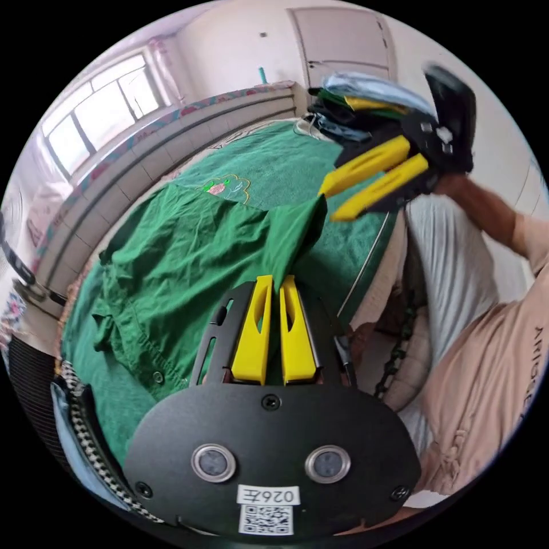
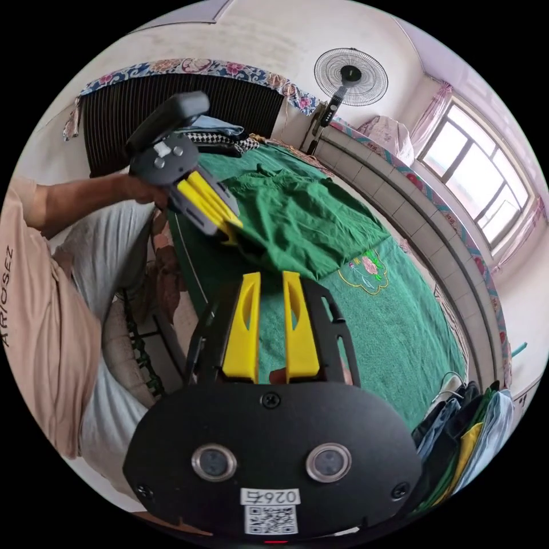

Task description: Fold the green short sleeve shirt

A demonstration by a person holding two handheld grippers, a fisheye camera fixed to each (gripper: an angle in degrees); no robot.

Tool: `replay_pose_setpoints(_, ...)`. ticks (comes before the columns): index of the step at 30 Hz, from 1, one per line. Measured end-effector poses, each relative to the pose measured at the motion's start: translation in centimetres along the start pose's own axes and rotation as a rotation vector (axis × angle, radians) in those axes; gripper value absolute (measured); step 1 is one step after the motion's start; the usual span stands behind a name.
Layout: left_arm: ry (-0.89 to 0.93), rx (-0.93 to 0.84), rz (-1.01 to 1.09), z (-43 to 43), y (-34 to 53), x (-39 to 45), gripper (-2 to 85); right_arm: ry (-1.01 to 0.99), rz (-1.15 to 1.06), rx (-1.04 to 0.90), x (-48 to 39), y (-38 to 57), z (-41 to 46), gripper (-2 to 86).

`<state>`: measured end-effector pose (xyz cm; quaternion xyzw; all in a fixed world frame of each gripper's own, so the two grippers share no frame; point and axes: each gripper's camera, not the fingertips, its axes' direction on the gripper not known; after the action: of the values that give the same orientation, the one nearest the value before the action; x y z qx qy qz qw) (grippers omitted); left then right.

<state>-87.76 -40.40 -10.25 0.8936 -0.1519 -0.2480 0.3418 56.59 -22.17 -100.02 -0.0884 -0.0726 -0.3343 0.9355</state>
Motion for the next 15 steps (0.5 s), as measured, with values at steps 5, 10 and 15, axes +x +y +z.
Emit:
replay_pose_setpoints(5, 0.146, 0.099, -0.136, -1.3, 1.9, -3.8, 0.3, 0.092, -0.086, -0.060, -2.9, 1.8, 1.8, 12.1)
replay_pose_setpoints(10, 0.146, 0.088, -0.104, -1.2, 2.6, -1.5, 0.9, 0.229, -0.187, -0.017, -5.0, 0.7, 2.6, 12.7)
replay_pose_setpoints(15, 0.156, 0.101, -0.080, -1.6, 3.8, 1.9, 3.7, 0.341, -0.332, -0.083, -6.7, -0.3, 6.6, 10.6)
